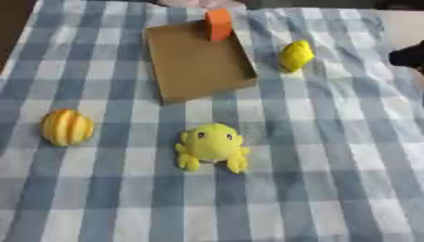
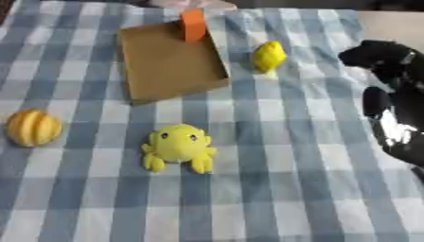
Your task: Pick up objects on the table and place them in the box.
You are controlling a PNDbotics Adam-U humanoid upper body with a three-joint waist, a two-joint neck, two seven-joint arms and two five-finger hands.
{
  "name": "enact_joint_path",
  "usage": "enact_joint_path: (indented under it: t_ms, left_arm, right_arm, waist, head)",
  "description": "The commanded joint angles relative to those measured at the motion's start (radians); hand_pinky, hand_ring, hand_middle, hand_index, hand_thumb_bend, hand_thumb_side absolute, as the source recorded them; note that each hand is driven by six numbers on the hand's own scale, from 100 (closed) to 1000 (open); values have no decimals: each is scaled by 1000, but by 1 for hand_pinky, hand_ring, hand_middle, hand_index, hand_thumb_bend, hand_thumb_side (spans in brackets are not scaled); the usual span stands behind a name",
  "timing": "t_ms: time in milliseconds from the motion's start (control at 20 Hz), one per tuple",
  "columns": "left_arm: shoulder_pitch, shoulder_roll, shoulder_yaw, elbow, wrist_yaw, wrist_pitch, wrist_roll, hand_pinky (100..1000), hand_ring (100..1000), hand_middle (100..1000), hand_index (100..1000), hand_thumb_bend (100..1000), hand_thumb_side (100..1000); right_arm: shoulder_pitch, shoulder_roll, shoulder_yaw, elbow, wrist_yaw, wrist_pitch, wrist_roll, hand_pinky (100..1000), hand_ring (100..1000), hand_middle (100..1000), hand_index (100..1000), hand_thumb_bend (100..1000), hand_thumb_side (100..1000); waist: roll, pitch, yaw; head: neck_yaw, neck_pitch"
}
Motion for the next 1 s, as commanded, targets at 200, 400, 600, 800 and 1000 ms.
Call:
enact_joint_path:
  t_ms: [200, 400, 600, 800, 1000]
  left_arm:
    - [-5, 28, 6, -21, -2, 0, 2, 966, 766, 764, 925, 100, 608]
    - [1, 34, 6, -21, -3, 1, 3, 967, 766, 764, 924, 100, 610]
    - [5, 39, 3, -21, -3, 4, 1, 966, 767, 765, 925, 100, 610]
    - [4, 47, -1, -21, -1, 4, -5, 966, 767, 765, 925, 100, 608]
    - [1, 54, -7, -21, 3, 5, -11, 967, 767, 765, 924, 100, 609]
  right_arm:
    - [2, -110, -29, -15, 22, -15, -28, 820, 825, 768, 896, 100, 434]
    - [11, -277, -76, -15, 100, -14, -79, 815, 845, 794, 903, 100, 334]
    - [-2, -427, -83, -15, 228, 42, -123, 814, 862, 823, 908, 100, 222]
    - [-26, -518, -47, -15, 342, 119, -90, 820, 882, 851, 920, 100, 198]
    - [-58, -569, -3, -15, 411, 180, -35, 822, 891, 861, 925, 100, 211]
  waist:
    - [2, -22, -5]
    - [-2, -30, -14]
    - [-7, -39, -19]
    - [-12, -43, -12]
    - [-19, -42, 3]
  head:
    - [-19, 2]
    - [-32, 10]
    - [-39, 15]
    - [-41, 17]
    - [-53, 7]
